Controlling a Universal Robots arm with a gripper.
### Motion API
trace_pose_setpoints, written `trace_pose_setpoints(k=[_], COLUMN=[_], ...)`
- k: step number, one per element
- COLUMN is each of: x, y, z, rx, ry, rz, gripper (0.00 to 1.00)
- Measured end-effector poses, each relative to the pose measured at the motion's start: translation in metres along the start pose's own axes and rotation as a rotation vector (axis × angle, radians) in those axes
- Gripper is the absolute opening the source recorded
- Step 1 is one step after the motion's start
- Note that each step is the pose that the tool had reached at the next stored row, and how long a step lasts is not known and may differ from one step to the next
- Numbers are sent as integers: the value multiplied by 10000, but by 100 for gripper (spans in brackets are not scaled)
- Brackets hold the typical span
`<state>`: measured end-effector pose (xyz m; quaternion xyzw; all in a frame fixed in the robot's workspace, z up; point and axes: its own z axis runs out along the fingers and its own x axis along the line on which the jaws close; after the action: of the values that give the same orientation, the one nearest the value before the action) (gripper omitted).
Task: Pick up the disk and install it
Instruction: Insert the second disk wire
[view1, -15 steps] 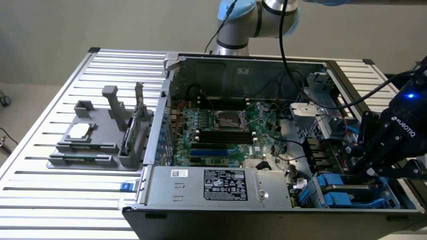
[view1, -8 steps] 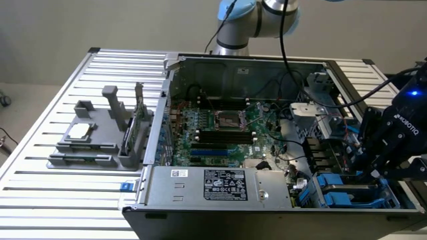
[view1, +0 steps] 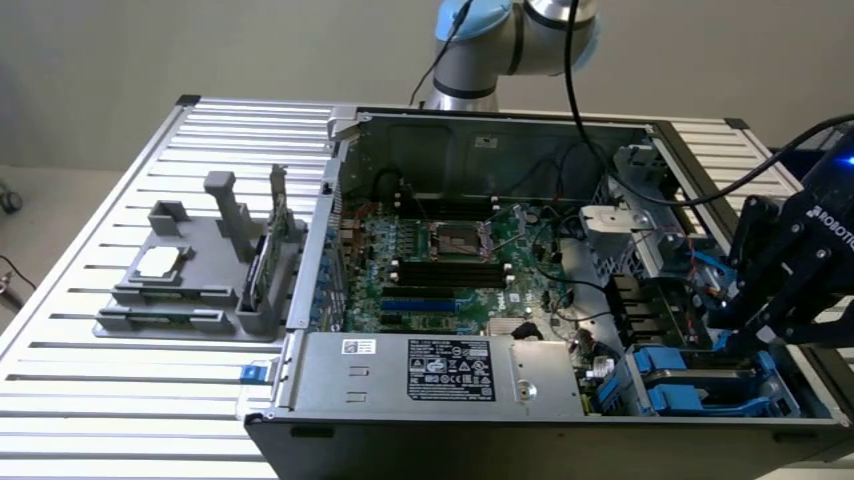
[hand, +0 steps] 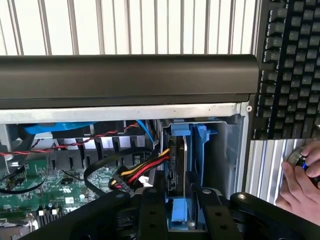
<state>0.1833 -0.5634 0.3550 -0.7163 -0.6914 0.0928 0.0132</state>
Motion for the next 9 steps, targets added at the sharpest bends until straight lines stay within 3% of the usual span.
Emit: trace_pose_setpoints(k=[3, 9], x=[-4, 15], y=[-9, -26], z=[-85, -229], rx=[3, 2], ry=[-4, -73], rz=[-1, 10], gripper=[31, 31])
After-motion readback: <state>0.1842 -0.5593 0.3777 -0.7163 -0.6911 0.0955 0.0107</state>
